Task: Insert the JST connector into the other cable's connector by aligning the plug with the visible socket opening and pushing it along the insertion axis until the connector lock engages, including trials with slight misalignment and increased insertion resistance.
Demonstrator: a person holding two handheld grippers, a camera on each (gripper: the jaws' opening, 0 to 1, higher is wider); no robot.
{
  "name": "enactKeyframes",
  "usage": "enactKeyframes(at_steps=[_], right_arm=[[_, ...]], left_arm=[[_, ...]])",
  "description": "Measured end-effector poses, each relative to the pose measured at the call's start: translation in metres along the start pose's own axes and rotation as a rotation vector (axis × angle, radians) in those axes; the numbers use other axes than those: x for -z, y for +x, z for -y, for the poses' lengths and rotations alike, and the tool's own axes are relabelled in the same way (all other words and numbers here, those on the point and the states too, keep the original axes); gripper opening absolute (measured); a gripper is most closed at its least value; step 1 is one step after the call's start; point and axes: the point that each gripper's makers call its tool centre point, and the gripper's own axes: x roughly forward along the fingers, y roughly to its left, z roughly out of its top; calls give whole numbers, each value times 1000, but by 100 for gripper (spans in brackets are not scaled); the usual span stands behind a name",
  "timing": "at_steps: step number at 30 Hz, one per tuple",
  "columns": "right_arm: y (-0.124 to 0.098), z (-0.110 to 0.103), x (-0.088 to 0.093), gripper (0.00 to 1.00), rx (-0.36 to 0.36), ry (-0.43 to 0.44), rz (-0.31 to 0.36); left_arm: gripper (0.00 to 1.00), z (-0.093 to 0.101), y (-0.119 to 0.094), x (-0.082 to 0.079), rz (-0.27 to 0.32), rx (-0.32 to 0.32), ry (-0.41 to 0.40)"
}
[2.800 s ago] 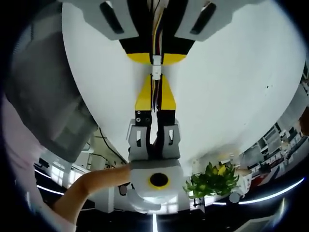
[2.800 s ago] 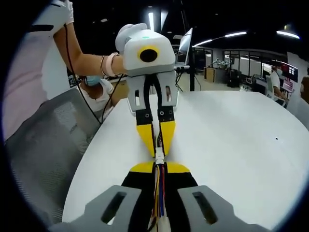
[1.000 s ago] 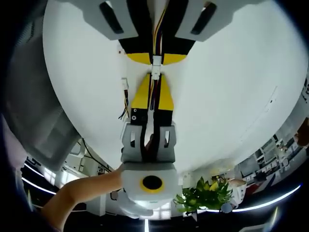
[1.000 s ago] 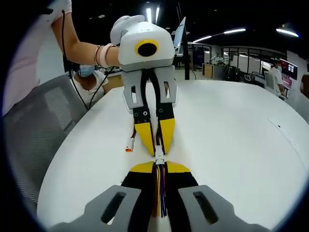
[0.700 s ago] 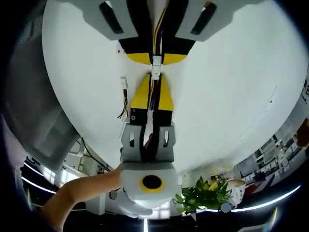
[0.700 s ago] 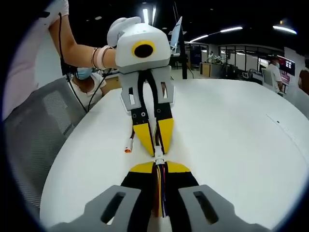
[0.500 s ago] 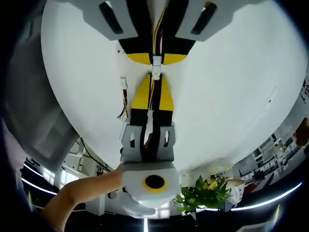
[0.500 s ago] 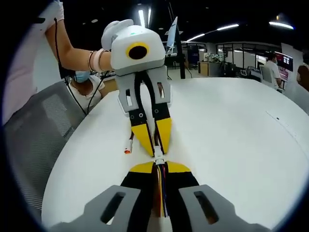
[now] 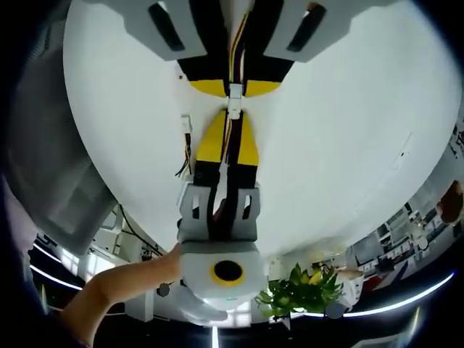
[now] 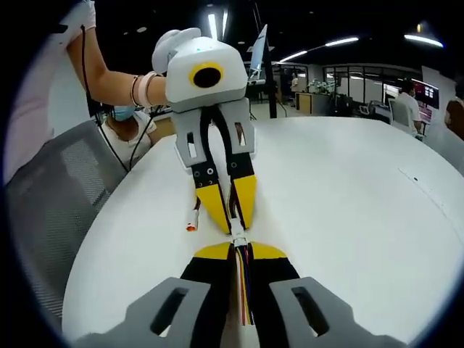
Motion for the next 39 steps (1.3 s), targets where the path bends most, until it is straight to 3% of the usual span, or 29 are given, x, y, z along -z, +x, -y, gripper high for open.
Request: enactKeyframes(at_steps=[4,9,16,26,39], right_arm=[[-1,3,-1,5,22,5,5],[-4,6,-7,11,39,-11,19],[-12,6,-16,11,51,-26,36],[-21,-11,-29,11,50,-56,48],[-31,-27,-27,11,36,-77,28]], left_arm=[[0,0,-6,-7,30,-4,-16],[1,-2,-7,-9,32,-16,-8],[3,1,-15,-15,33,-32,5],[3,12,-26,-23,29,-43,44],[4,23,-32,-20,-1,-44,63]])
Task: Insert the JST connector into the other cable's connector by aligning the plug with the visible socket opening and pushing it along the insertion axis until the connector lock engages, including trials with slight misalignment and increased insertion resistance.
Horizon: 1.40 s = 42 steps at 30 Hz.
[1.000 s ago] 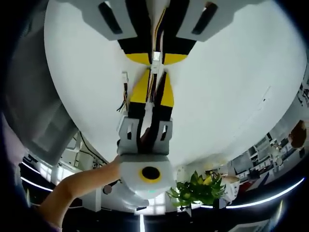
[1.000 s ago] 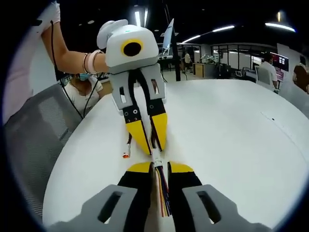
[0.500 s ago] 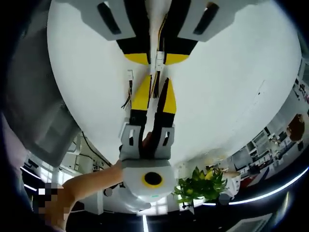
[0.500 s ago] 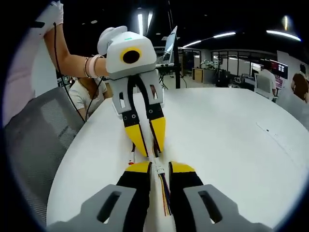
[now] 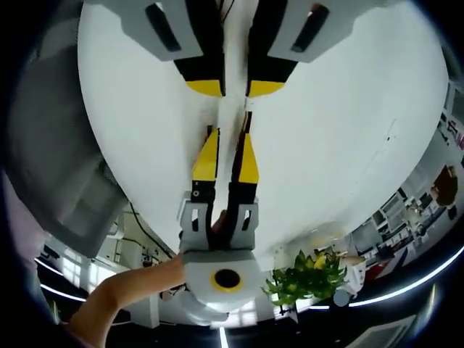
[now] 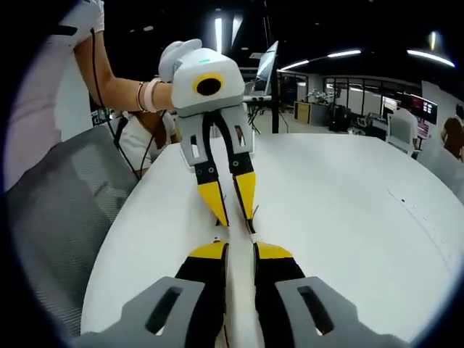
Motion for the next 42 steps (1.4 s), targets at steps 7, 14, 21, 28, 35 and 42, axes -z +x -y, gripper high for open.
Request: enactKeyframes(at_steps=[7,14,21,28,35,42], right_arm=[[-5,-10,0,10,-5,-6,-9],[-9,-18,-1,9,-12,-23,-10],[-12,-20,6,9,-14,-37,-29],[-13,-27,13,9,-12,-50,-47],[-13,-26,25,9,6,-63,-84],[-13,-26,31,9,14,-66,-108]], left_arm=[[4,5,-3,-1,-3,-4,5],[5,10,-1,7,-28,6,4],[5,16,-1,9,-33,8,2],[5,24,1,17,-52,11,4],[6,28,2,24,-60,1,-4],[5,27,2,28,-75,-22,14]])
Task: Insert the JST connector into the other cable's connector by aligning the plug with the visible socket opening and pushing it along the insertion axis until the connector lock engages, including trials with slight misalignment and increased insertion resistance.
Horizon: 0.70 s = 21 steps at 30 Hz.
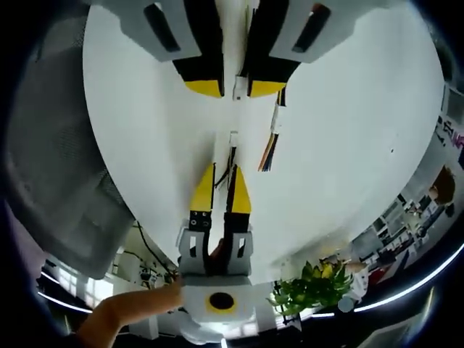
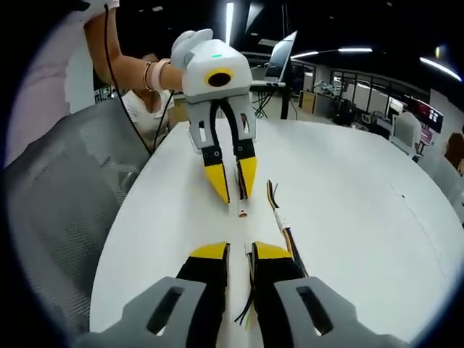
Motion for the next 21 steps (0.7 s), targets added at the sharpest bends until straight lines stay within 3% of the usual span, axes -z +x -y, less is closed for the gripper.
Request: enactKeyframes(at_steps=[21], right_arm=[[23,4,8,8,-8,-4,-9]], left_arm=[[5,-1,10,7,-14,-2,-22]])
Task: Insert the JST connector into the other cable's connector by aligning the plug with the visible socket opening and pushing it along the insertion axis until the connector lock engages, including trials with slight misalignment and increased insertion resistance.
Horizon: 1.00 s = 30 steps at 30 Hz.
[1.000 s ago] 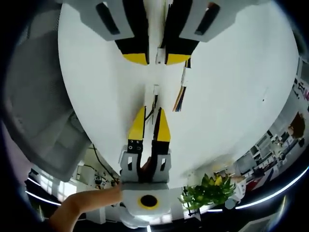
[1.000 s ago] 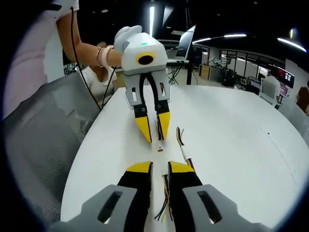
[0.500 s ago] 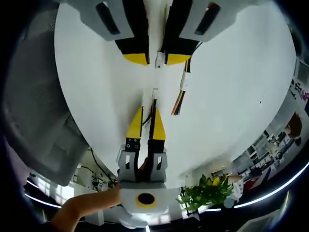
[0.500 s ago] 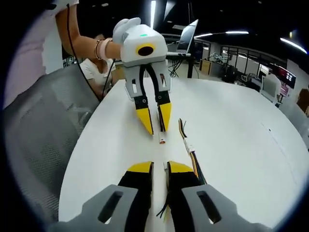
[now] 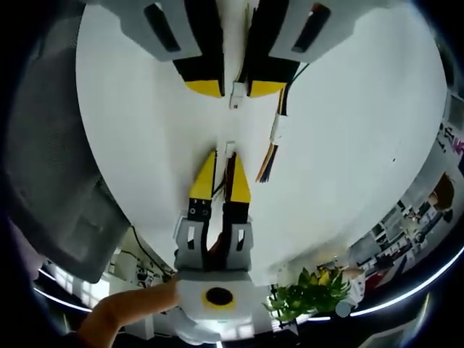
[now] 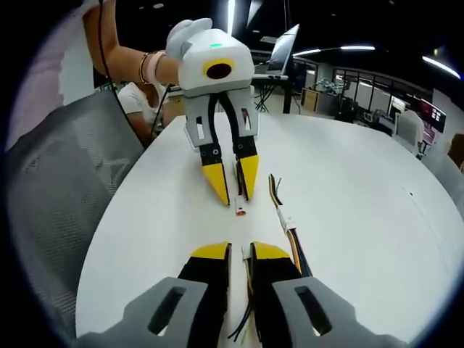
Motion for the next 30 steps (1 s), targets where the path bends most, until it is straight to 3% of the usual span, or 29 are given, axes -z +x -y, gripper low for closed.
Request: enactKeyframes(at_steps=[17,30], right_arm=[[2,5,7,6,20,18,-11],[3,3,8,5,15,18,5]], left_arm=[[4,0,3,2,23,5,-20],[0,5,1,1,53,44,-22]])
